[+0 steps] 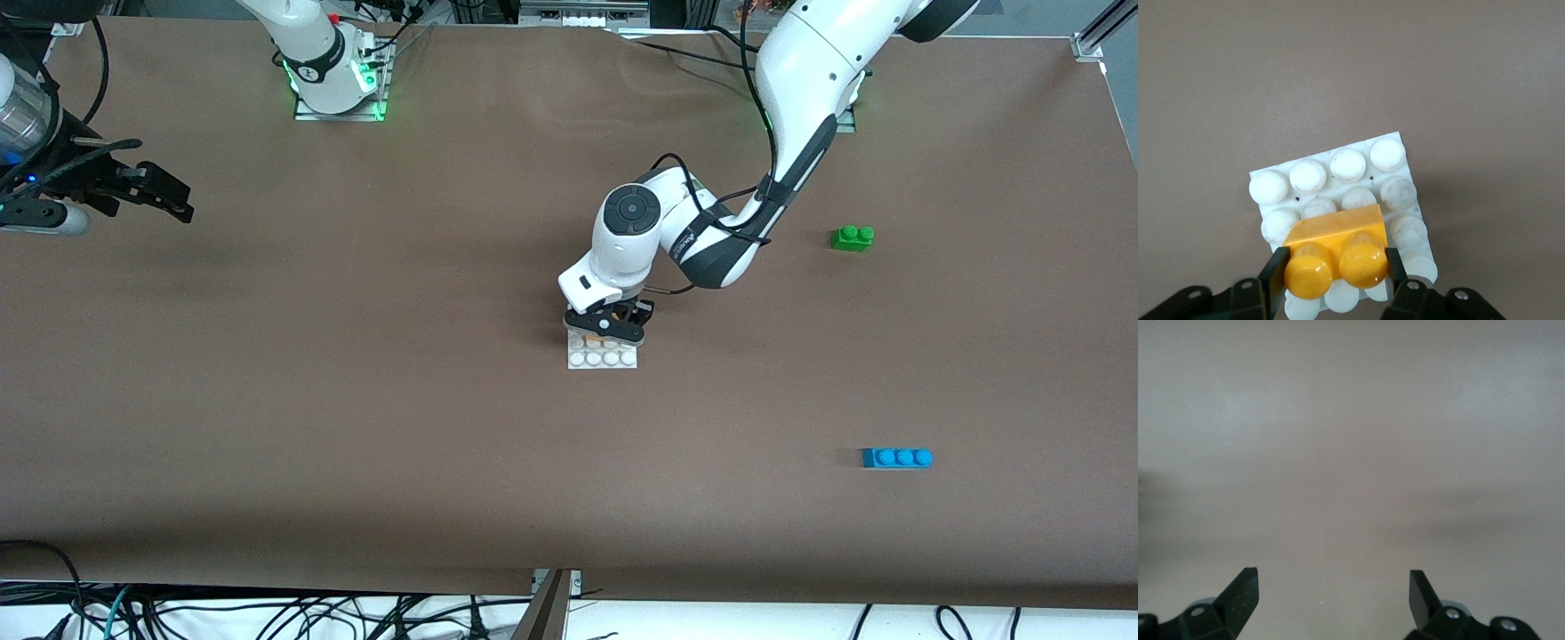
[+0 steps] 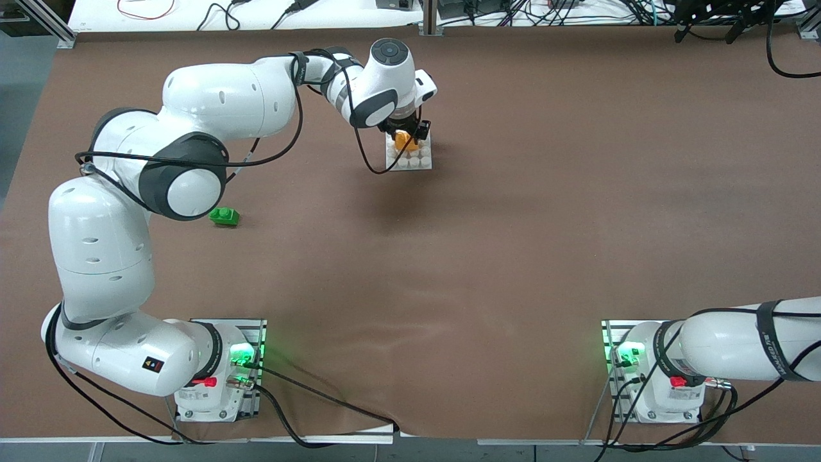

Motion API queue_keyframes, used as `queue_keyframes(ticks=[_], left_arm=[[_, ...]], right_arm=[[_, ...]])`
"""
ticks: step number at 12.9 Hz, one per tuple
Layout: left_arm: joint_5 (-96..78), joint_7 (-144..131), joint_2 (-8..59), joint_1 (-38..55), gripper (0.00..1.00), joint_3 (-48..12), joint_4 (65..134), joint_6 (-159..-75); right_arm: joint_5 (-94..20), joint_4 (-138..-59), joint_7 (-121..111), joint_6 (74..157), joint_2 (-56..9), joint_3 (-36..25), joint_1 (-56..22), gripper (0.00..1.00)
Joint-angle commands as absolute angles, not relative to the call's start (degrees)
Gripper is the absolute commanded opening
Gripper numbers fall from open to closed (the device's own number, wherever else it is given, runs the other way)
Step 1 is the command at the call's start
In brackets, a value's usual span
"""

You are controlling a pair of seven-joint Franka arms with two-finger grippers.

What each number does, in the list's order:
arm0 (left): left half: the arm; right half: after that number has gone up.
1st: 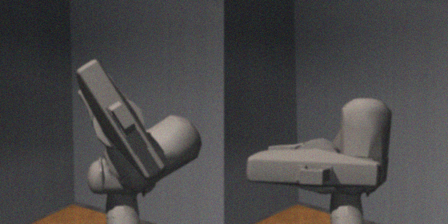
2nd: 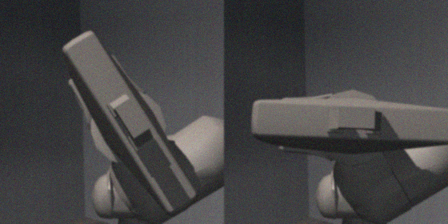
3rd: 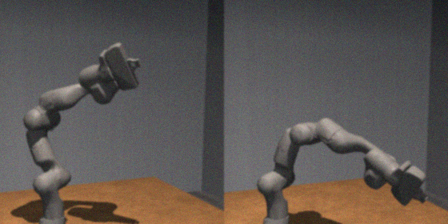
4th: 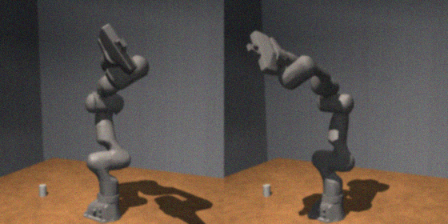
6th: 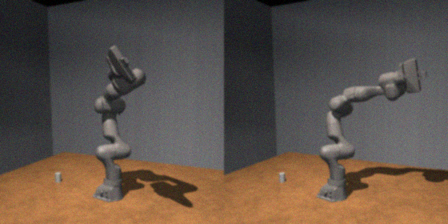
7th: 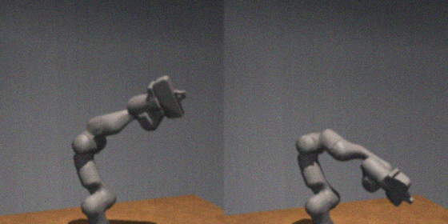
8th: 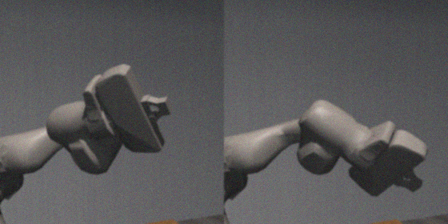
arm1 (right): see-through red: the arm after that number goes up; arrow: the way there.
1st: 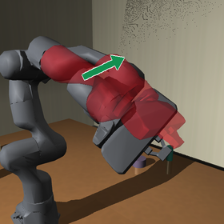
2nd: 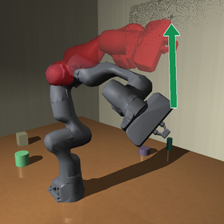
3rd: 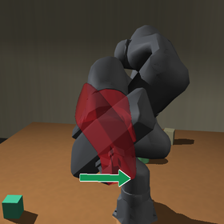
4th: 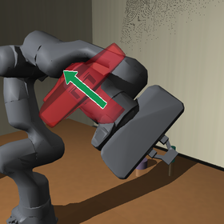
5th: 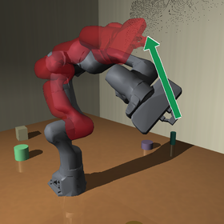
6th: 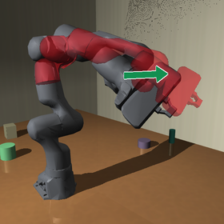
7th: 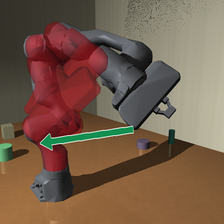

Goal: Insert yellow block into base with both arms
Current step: 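Lower the yellow block and press it onto the base studs with the left gripper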

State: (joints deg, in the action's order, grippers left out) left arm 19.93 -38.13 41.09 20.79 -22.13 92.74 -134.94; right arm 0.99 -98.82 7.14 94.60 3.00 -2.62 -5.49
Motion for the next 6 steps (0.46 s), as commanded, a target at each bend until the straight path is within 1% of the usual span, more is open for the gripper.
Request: queue_keyframes(ticks=[1,3,4,6], left_arm=[[21.4,-38.8,42.6,21.4,0.50,-22.0,92.0,-134.2],[21.4,-38.8,42.3,21.4,0.50,-22.1,92.0,-133.0],[21.2,-38.7,42.1,21.2,0.50,-22.4,91.8,-130.9],[20.9,-38.5,42.1,21.3,0.50,-22.6,91.7,-130.3]], right_arm=[[0.2,-98.7,6.9,94.6,3.3,-2.5,-5.4,1.00],[0.2,-98.7,6.9,94.6,3.3,-2.5,-5.4,1.00],[0.2,-98.7,6.9,94.6,3.3,-2.5,-5.3,1.00],[0.2,-98.7,6.9,94.6,3.3,-2.5,-5.4,1.00]])
